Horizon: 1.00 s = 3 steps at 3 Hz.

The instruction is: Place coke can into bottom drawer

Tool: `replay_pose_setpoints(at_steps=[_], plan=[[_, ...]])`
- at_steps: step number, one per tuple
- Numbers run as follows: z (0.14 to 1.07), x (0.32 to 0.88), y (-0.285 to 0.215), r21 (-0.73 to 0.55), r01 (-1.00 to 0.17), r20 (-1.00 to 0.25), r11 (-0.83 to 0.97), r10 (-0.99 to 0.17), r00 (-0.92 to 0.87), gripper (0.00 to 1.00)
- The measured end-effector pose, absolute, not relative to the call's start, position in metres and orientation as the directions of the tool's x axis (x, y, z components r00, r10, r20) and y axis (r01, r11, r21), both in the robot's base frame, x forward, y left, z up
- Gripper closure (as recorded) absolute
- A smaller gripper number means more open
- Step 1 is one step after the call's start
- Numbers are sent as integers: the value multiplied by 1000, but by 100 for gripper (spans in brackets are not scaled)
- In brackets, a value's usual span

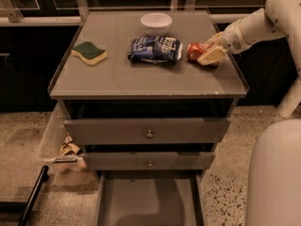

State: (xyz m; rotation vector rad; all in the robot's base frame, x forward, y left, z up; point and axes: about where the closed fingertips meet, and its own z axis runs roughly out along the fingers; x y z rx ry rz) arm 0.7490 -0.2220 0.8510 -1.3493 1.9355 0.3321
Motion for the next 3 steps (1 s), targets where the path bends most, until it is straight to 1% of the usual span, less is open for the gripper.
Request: replay_pose_setpoints(at_steps=[1, 2, 3], plan=[[850, 743, -224, -179, -894, -698, 410, -694, -179, 100], [855, 738, -225, -183, -897, -702, 403, -692, -169, 100], [874, 711, -226, -223, -908, -700, 354, -706, -104, 100]])
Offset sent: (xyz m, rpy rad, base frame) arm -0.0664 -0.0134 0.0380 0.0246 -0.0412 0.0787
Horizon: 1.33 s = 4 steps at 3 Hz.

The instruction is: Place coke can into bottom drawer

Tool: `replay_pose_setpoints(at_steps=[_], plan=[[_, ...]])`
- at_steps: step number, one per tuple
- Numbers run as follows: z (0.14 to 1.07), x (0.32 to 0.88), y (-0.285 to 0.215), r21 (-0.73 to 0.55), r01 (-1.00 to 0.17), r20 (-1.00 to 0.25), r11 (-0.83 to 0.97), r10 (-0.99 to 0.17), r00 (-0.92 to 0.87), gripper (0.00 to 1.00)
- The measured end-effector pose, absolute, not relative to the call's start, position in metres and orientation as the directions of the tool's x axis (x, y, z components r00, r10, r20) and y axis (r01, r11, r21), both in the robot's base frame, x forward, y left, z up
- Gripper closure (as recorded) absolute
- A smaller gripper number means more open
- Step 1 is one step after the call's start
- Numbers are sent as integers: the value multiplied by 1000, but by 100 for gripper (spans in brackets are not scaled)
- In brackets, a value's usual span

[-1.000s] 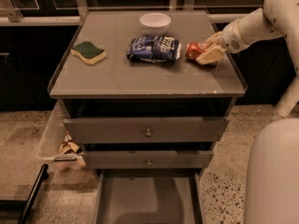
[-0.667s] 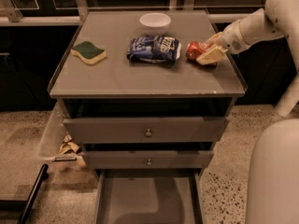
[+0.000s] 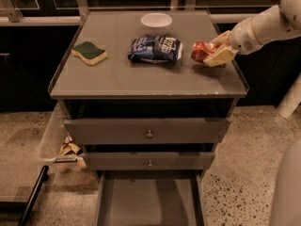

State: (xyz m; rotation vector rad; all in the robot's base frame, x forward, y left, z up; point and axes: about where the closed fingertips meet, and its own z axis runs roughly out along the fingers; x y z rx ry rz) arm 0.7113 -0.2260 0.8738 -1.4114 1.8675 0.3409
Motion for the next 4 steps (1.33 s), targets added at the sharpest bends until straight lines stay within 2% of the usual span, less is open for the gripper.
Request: replay_pose_setpoints(at_steps=[2, 4], plan=[[908, 632, -233, -314, -911, -701, 267, -713, 32, 100], [876, 537, -248, -335, -905, -689, 263, -723, 45, 100]])
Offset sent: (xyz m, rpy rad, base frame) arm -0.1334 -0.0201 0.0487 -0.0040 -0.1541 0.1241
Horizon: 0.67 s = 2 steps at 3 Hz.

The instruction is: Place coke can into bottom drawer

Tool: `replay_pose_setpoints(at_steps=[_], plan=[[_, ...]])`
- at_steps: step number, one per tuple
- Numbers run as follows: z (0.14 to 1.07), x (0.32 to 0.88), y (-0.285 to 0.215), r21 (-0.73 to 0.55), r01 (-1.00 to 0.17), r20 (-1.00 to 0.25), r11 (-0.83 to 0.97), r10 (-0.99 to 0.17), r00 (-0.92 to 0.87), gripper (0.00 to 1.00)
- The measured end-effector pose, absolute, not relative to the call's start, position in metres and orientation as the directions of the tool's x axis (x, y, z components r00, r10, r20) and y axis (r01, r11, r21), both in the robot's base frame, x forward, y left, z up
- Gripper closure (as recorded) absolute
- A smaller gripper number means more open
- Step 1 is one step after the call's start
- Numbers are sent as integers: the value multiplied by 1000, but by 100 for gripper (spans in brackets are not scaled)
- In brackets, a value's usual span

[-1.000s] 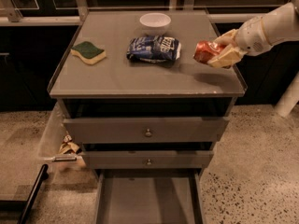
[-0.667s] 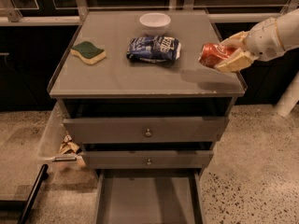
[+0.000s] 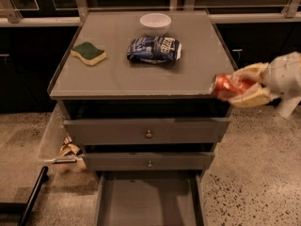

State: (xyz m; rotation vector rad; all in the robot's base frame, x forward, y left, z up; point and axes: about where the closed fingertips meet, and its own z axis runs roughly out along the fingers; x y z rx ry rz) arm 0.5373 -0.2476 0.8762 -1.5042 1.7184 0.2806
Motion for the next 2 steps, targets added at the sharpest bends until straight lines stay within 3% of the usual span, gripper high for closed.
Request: replay_pose_setpoints(at_steps=[1, 2], plan=[[829, 493, -236, -267, -927, -709, 263, -705, 4, 100], [811, 482, -230, -229, -940, -709, 251, -705, -16, 100]])
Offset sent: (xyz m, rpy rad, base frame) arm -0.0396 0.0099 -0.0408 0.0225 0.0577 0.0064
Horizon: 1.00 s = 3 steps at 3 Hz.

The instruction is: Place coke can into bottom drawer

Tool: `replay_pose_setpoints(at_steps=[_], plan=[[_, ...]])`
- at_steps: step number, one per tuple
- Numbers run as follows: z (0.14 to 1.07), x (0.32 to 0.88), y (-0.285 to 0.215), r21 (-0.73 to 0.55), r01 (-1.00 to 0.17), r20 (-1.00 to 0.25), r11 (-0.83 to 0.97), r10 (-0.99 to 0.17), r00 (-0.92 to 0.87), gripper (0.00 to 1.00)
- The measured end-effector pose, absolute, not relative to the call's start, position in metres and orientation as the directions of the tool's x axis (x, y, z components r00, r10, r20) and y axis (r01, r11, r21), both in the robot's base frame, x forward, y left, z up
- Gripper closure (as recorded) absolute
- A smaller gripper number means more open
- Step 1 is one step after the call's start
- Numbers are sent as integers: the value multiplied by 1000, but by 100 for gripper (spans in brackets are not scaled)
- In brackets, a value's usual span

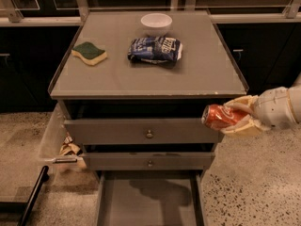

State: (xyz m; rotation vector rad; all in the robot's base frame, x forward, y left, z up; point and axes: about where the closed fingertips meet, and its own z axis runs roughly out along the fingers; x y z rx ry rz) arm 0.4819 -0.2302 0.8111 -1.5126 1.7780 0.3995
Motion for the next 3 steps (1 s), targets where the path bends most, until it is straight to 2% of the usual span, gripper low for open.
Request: replay_pose_setpoints(at_steps=[1, 3], plan=[[809, 489, -230, -234, -939, -704, 250, -710, -14, 100], [673, 490, -195, -101, -950, -714, 294, -686, -136, 100]])
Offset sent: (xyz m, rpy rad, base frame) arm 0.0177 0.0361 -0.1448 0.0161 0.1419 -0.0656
